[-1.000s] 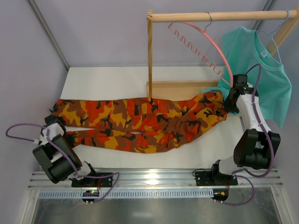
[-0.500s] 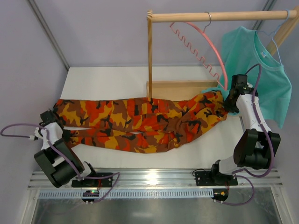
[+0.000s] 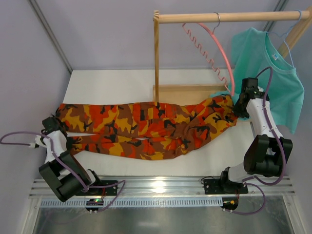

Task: Place the trousers on the hanger
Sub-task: Fold the trousers

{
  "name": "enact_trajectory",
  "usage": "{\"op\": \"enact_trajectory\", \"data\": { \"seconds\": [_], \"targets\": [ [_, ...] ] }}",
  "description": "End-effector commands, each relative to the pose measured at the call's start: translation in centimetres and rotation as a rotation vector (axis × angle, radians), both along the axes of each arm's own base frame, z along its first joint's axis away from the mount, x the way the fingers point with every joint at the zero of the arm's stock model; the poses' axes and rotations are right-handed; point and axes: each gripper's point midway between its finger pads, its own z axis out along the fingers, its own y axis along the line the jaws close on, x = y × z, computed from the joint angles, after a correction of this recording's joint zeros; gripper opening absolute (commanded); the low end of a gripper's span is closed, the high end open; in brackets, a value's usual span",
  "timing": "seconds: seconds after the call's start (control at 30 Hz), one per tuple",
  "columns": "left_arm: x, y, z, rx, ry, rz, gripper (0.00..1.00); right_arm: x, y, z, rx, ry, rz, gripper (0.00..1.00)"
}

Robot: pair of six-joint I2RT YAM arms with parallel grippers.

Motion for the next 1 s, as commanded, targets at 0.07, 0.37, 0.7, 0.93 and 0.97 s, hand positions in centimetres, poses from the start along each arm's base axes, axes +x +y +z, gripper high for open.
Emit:
{"op": "enact_trajectory", "data": {
  "seconds": [0.07, 0.37, 0.7, 0.93, 0.97],
  "targets": [
    [-1.0, -0.2, -0.2, 0.014, 0.007, 0.039, 0.47, 1.2, 0.1, 2.1, -0.007, -0.084, 0.013, 0.04],
    [-1.0, -0.8, -2.8, -0.048, 0.034, 0.056, 0.44, 0.9, 0.0, 2.1, -0.019, -0.079, 0.013, 0.04],
    [0.6, 0.6, -1.9, -0.019, 0.012, 0.053, 0.48, 0.9, -0.3, 1.5, -0.027, -0.065, 0.003, 0.04],
    [1.0, -0.1, -2.9, -0.040, -0.031, 0.048, 0.49, 1.1, 0.0, 1.2, -0.013, -0.066, 0.008, 0.04],
    [1.0, -0.1, -3.1, -0.045, -0.029, 0.049, 0.49, 1.1, -0.1, 1.3, -0.017, -0.066, 0.007, 0.04]
  ]
}}
